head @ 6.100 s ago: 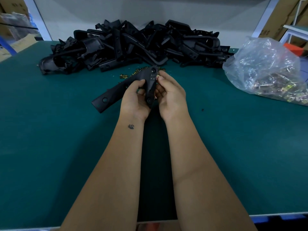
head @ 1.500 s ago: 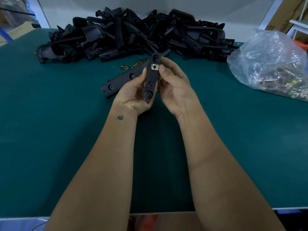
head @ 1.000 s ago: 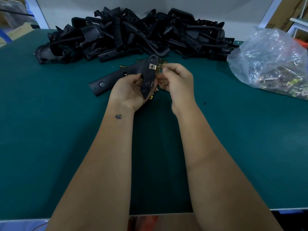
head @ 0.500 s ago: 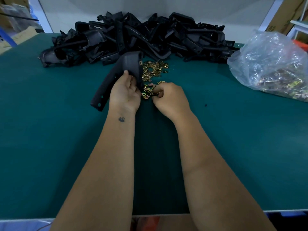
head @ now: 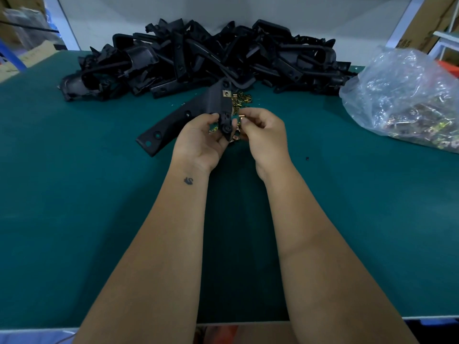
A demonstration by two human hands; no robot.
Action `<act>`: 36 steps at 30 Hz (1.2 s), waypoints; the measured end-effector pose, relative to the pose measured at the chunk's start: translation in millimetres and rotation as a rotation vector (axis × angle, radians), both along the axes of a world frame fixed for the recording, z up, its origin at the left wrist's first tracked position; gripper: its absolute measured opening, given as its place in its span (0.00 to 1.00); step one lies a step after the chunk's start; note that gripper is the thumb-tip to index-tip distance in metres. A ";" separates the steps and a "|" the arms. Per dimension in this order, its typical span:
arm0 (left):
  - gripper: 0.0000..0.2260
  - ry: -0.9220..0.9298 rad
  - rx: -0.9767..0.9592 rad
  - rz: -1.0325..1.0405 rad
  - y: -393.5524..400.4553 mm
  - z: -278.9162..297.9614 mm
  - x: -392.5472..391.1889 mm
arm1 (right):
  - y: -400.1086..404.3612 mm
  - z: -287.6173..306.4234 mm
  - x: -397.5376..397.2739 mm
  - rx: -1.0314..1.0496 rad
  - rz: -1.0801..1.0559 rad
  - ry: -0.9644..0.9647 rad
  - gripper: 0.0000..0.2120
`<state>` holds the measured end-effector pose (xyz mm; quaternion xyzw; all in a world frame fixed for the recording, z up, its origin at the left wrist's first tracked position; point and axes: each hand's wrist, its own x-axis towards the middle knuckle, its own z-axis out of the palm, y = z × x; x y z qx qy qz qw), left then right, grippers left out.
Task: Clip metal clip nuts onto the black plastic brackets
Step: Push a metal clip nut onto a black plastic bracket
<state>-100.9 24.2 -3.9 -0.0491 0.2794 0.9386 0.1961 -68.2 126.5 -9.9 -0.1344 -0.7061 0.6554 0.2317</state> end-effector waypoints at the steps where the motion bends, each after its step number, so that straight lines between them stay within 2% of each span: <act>1: 0.05 -0.004 0.014 0.001 -0.2 -0.4 -0.1 | -0.7 0.7 -0.3 -0.049 -0.001 0.014 0.08; 10: 0.02 -0.015 0.051 0.039 -0.6 1.2 0.5 | -1.9 9.4 2.4 -0.469 0.090 0.102 0.08; 16: 0.03 0.055 -0.100 -0.018 -0.8 -1.3 1.0 | 0.3 10.3 7.2 -0.488 0.112 0.125 0.07; 25: 0.03 0.077 -0.115 -0.028 -2.3 -2.5 1.0 | 0.6 13.1 9.3 -0.542 0.138 0.094 0.06; 36: 0.03 0.119 -0.138 -0.076 -2.9 -3.6 0.0 | -1.0 10.3 6.0 -0.455 0.104 0.088 0.06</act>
